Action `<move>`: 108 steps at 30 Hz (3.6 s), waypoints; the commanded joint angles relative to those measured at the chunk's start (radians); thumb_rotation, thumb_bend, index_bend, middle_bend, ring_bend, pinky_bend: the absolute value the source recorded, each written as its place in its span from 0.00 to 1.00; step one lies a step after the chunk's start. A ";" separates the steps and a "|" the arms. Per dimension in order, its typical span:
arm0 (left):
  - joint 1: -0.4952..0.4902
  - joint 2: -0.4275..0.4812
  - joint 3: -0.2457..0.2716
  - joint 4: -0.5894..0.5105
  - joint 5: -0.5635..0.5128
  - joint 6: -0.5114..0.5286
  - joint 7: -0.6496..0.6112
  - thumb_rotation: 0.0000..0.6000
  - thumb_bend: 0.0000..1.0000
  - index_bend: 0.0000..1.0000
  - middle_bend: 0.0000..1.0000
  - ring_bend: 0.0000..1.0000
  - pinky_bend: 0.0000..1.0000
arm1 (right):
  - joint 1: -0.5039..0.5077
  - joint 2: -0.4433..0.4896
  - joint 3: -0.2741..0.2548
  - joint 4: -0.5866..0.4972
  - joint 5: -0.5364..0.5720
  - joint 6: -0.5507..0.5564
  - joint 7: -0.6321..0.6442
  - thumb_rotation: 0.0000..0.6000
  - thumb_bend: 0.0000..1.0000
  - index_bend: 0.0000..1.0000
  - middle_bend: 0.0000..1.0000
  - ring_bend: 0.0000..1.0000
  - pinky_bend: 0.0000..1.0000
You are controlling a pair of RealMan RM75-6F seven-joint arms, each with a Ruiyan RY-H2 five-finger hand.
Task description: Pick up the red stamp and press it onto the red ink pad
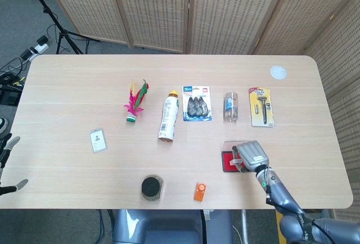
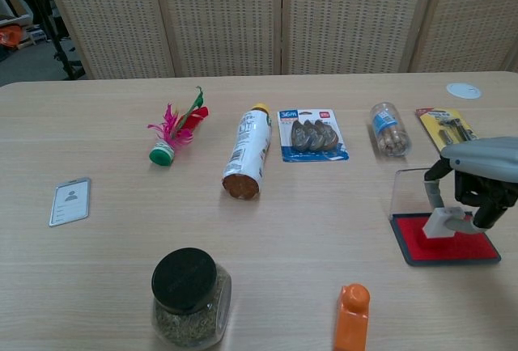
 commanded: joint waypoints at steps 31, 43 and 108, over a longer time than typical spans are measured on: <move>0.001 0.003 0.000 -0.001 0.002 0.002 -0.006 1.00 0.01 0.00 0.00 0.00 0.00 | -0.026 -0.045 -0.014 0.080 -0.040 -0.016 0.026 1.00 0.47 0.56 0.95 1.00 1.00; 0.003 0.007 0.000 0.006 0.004 0.006 -0.021 1.00 0.01 0.00 0.00 0.00 0.00 | -0.036 0.031 0.012 -0.040 -0.072 0.030 0.041 1.00 0.47 0.56 0.95 1.00 1.00; 0.002 -0.003 0.004 0.008 0.000 -0.003 0.005 1.00 0.01 0.00 0.00 0.00 0.00 | -0.125 -0.049 0.063 0.387 -0.168 -0.076 0.393 1.00 0.36 0.55 0.95 1.00 1.00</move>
